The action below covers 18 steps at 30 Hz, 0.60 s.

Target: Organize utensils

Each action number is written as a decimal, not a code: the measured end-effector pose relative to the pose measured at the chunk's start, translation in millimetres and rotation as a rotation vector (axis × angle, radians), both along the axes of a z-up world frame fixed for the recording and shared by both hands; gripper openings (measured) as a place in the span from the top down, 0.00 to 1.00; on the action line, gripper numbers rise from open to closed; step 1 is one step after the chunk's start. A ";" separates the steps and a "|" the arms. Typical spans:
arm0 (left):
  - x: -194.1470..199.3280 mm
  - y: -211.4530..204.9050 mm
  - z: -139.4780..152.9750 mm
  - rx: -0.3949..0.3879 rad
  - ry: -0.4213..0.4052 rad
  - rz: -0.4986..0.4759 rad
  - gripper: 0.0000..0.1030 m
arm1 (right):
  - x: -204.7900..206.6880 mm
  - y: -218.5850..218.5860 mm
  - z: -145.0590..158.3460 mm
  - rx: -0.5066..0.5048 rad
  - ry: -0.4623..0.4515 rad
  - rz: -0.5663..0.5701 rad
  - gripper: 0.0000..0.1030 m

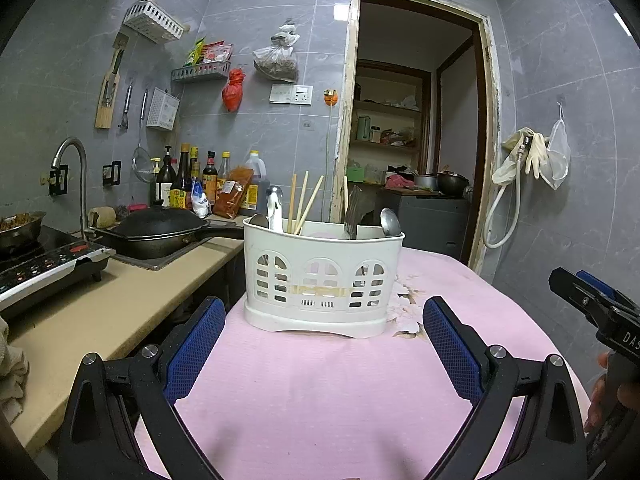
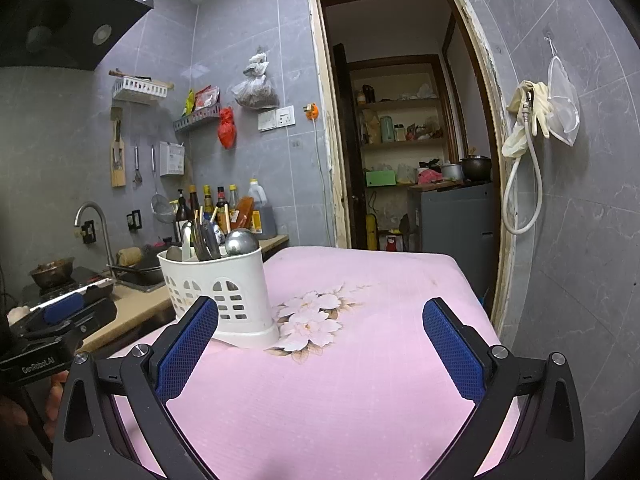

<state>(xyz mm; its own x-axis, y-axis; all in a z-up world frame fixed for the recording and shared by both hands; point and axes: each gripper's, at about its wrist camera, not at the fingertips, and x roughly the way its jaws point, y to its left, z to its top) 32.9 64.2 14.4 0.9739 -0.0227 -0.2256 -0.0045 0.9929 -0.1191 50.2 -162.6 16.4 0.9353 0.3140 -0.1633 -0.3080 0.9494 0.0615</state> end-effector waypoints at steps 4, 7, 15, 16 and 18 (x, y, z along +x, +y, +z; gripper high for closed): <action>0.2 -0.4 0.1 0.002 0.001 0.000 0.06 | -0.1 0.2 -0.2 0.000 0.001 0.000 0.00; 0.3 -0.1 -0.1 0.001 0.001 0.000 0.06 | 0.0 0.3 0.5 0.000 0.001 0.000 0.00; 1.8 3.2 -2.6 -0.026 0.002 0.026 0.06 | -0.1 0.3 0.8 0.000 0.002 -0.001 0.00; 0.9 3.7 -2.8 -0.030 -0.004 0.032 0.06 | -0.2 0.4 0.6 0.000 0.002 0.000 0.00; 0.0 4.1 -3.0 -0.027 -0.011 0.036 0.06 | -0.1 0.5 1.1 -0.001 0.002 0.000 0.00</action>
<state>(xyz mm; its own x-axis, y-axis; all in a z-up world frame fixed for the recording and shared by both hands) 32.9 68.3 11.4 0.9766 0.0068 -0.2151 -0.0391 0.9885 -0.1463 50.1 -162.2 17.5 0.9350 0.3137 -0.1656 -0.3077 0.9495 0.0616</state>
